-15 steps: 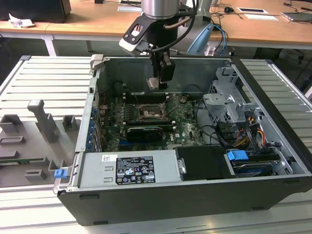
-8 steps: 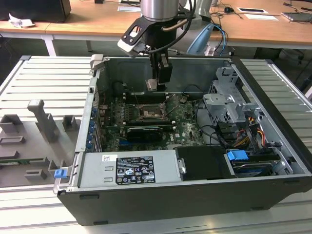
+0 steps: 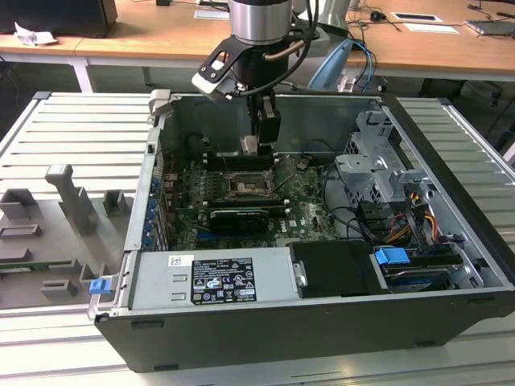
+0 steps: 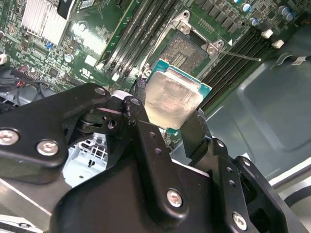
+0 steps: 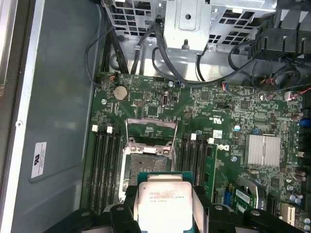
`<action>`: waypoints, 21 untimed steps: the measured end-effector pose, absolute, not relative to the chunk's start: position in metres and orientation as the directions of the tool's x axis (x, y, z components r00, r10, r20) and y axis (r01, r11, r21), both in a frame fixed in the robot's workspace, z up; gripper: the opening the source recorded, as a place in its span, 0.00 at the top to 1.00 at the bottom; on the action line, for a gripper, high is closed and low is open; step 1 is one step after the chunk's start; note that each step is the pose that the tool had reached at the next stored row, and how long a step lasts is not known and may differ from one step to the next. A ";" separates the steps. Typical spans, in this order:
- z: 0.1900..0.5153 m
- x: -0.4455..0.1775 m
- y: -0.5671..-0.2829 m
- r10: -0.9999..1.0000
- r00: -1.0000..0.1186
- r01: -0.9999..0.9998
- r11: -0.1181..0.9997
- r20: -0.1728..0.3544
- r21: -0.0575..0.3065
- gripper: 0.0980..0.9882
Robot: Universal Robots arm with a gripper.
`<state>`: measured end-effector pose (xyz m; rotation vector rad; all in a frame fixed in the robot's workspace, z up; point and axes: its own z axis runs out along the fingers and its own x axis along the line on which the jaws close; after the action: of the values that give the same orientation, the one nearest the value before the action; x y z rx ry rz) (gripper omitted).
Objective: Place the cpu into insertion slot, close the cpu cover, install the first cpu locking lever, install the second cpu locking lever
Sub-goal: 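Place the cpu into insertion slot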
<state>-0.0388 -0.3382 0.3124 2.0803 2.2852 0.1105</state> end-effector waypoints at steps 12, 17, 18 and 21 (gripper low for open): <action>0.289 -0.047 -0.338 0.999 -0.034 0.995 0.033 0.011 0.090 0.51; 0.286 -0.055 -0.338 0.999 -0.031 0.996 0.030 0.012 0.090 0.51; 0.285 -0.055 -0.338 1.000 -0.022 0.996 0.021 0.012 0.090 0.51; 0.282 -0.055 -0.338 1.000 0.015 0.996 -0.016 0.012 0.090 0.51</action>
<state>-0.0551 -0.3381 0.2816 2.1977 2.1633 0.1102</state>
